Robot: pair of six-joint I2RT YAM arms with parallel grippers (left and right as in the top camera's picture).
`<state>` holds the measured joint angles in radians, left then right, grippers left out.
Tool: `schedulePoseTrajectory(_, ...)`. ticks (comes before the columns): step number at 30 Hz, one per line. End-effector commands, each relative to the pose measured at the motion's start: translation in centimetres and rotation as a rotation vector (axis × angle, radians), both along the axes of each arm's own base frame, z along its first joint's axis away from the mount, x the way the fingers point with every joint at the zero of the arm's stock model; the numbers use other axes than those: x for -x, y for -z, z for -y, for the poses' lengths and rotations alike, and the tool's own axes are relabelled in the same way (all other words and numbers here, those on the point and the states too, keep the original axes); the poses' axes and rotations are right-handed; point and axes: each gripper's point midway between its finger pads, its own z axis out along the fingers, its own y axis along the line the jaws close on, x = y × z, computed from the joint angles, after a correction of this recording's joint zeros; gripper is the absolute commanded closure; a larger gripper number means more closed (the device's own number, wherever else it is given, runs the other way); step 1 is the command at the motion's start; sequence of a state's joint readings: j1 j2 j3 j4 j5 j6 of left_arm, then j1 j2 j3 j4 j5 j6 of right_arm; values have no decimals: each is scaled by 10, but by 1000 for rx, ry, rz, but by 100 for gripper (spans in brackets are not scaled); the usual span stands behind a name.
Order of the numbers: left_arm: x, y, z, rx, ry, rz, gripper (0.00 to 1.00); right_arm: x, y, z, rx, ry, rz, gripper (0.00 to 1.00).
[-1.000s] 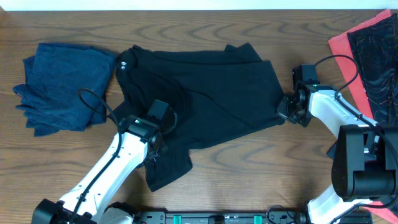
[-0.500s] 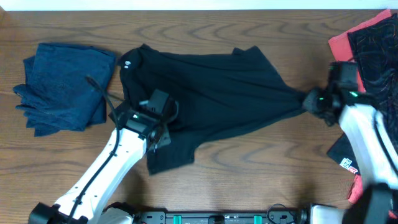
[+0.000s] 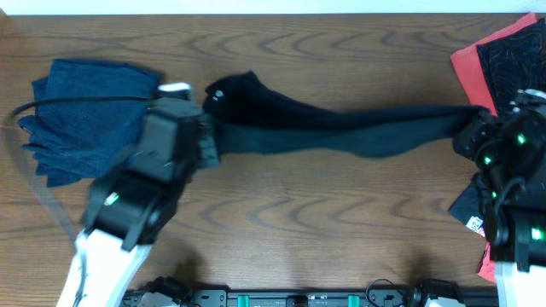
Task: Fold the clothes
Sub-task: 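Lift the shirt with both grippers and swing it toward the far side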
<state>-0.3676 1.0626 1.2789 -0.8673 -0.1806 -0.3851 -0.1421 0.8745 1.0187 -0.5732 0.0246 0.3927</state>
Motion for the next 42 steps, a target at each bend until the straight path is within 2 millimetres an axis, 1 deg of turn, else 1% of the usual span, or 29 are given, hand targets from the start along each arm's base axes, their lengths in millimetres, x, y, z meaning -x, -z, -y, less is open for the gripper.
schedulePoseTrajectory(1,-1,-39,-34,-8,-108,143,94,8,-19,16,67,74,60,99)
schedulePoseTrajectory(3,-2,-52,-46,25,-163,199,94,7,-27,17,94,75,89,99)
schedulePoseTrajectory(5,-3,-61,-56,68,-219,237,94,2,-30,17,107,66,100,99)
schedulePoseTrajectory(6,-4,-62,-56,84,-226,243,94,-1,-30,15,118,47,101,99)
schedulePoseTrajectory(7,-7,-61,-53,96,-210,240,94,-6,-29,12,130,18,98,99)
schedulePoseTrajectory(10,-20,-49,-42,114,-168,195,94,-25,-14,1,134,-78,60,99)
schedulePoseTrajectory(14,-47,-16,-35,92,-165,99,94,-52,18,-11,113,-180,-21,99)
schedulePoseTrajectory(16,-71,6,-30,80,-164,53,94,-71,40,-14,109,-227,-65,99)
schedulePoseTrajectory(18,-95,22,-25,76,-164,41,94,-91,58,-13,99,-233,-87,99)
schedulePoseTrajectory(20,-127,34,-18,78,-159,70,94,-114,72,-9,100,-231,-78,99)
schedulePoseTrajectory(22,-162,38,-11,93,-152,146,94,-140,77,-3,87,-201,-24,99)
schedulePoseTrajectory(24,-193,33,-5,99,-134,249,94,-164,73,8,66,-135,61,99)
schedulePoseTrajectory(26,-219,18,-2,89,-110,374,94,-180,61,18,28,-69,151,99)
schedulePoseTrajectory(28,-234,-3,-3,93,-106,491,94,-190,39,25,-2,-33,232,99)
schedulePoseTrajectory(29,-240,-18,-8,102,-118,555,94,-194,27,29,-7,-20,265,99)
schedulePoseTrajectory(31,-246,-51,-20,118,-144,652,94,-199,-7,37,11,-7,334,99)
schedulePoseTrajectory(33,-249,-88,-35,124,-170,727,94,-201,-49,45,65,-1,404,99)
schedulePoseTrajectory(35,-247,-134,-51,124,-193,820,94,-199,-92,55,126,14,462,99)
schedulePoseTrajectory(36,-244,-156,-57,113,-196,858,94,-197,-114,59,158,29,484,99)
schedulePoseTrajectory(38,-237,-196,-68,102,-208,917,94,-190,-149,64,226,44,505,99)
schedulePoseTrajectory(39,-233,-211,-70,90,-209,930,94,-187,-162,66,257,53,504,99)
schedulePoseTrajectory(40,-229,-222,-70,79,-207,928,94,-184,-171,67,287,59,495,99)
schedulePoseTrajectory(41,-227,-225,-71,75,-206,907,94,-183,-175,67,300,60,482,99)
schedulePoseTrajectory(42,-225,-221,-69,70,-199,861,94,-182,-174,67,301,56,455,99)
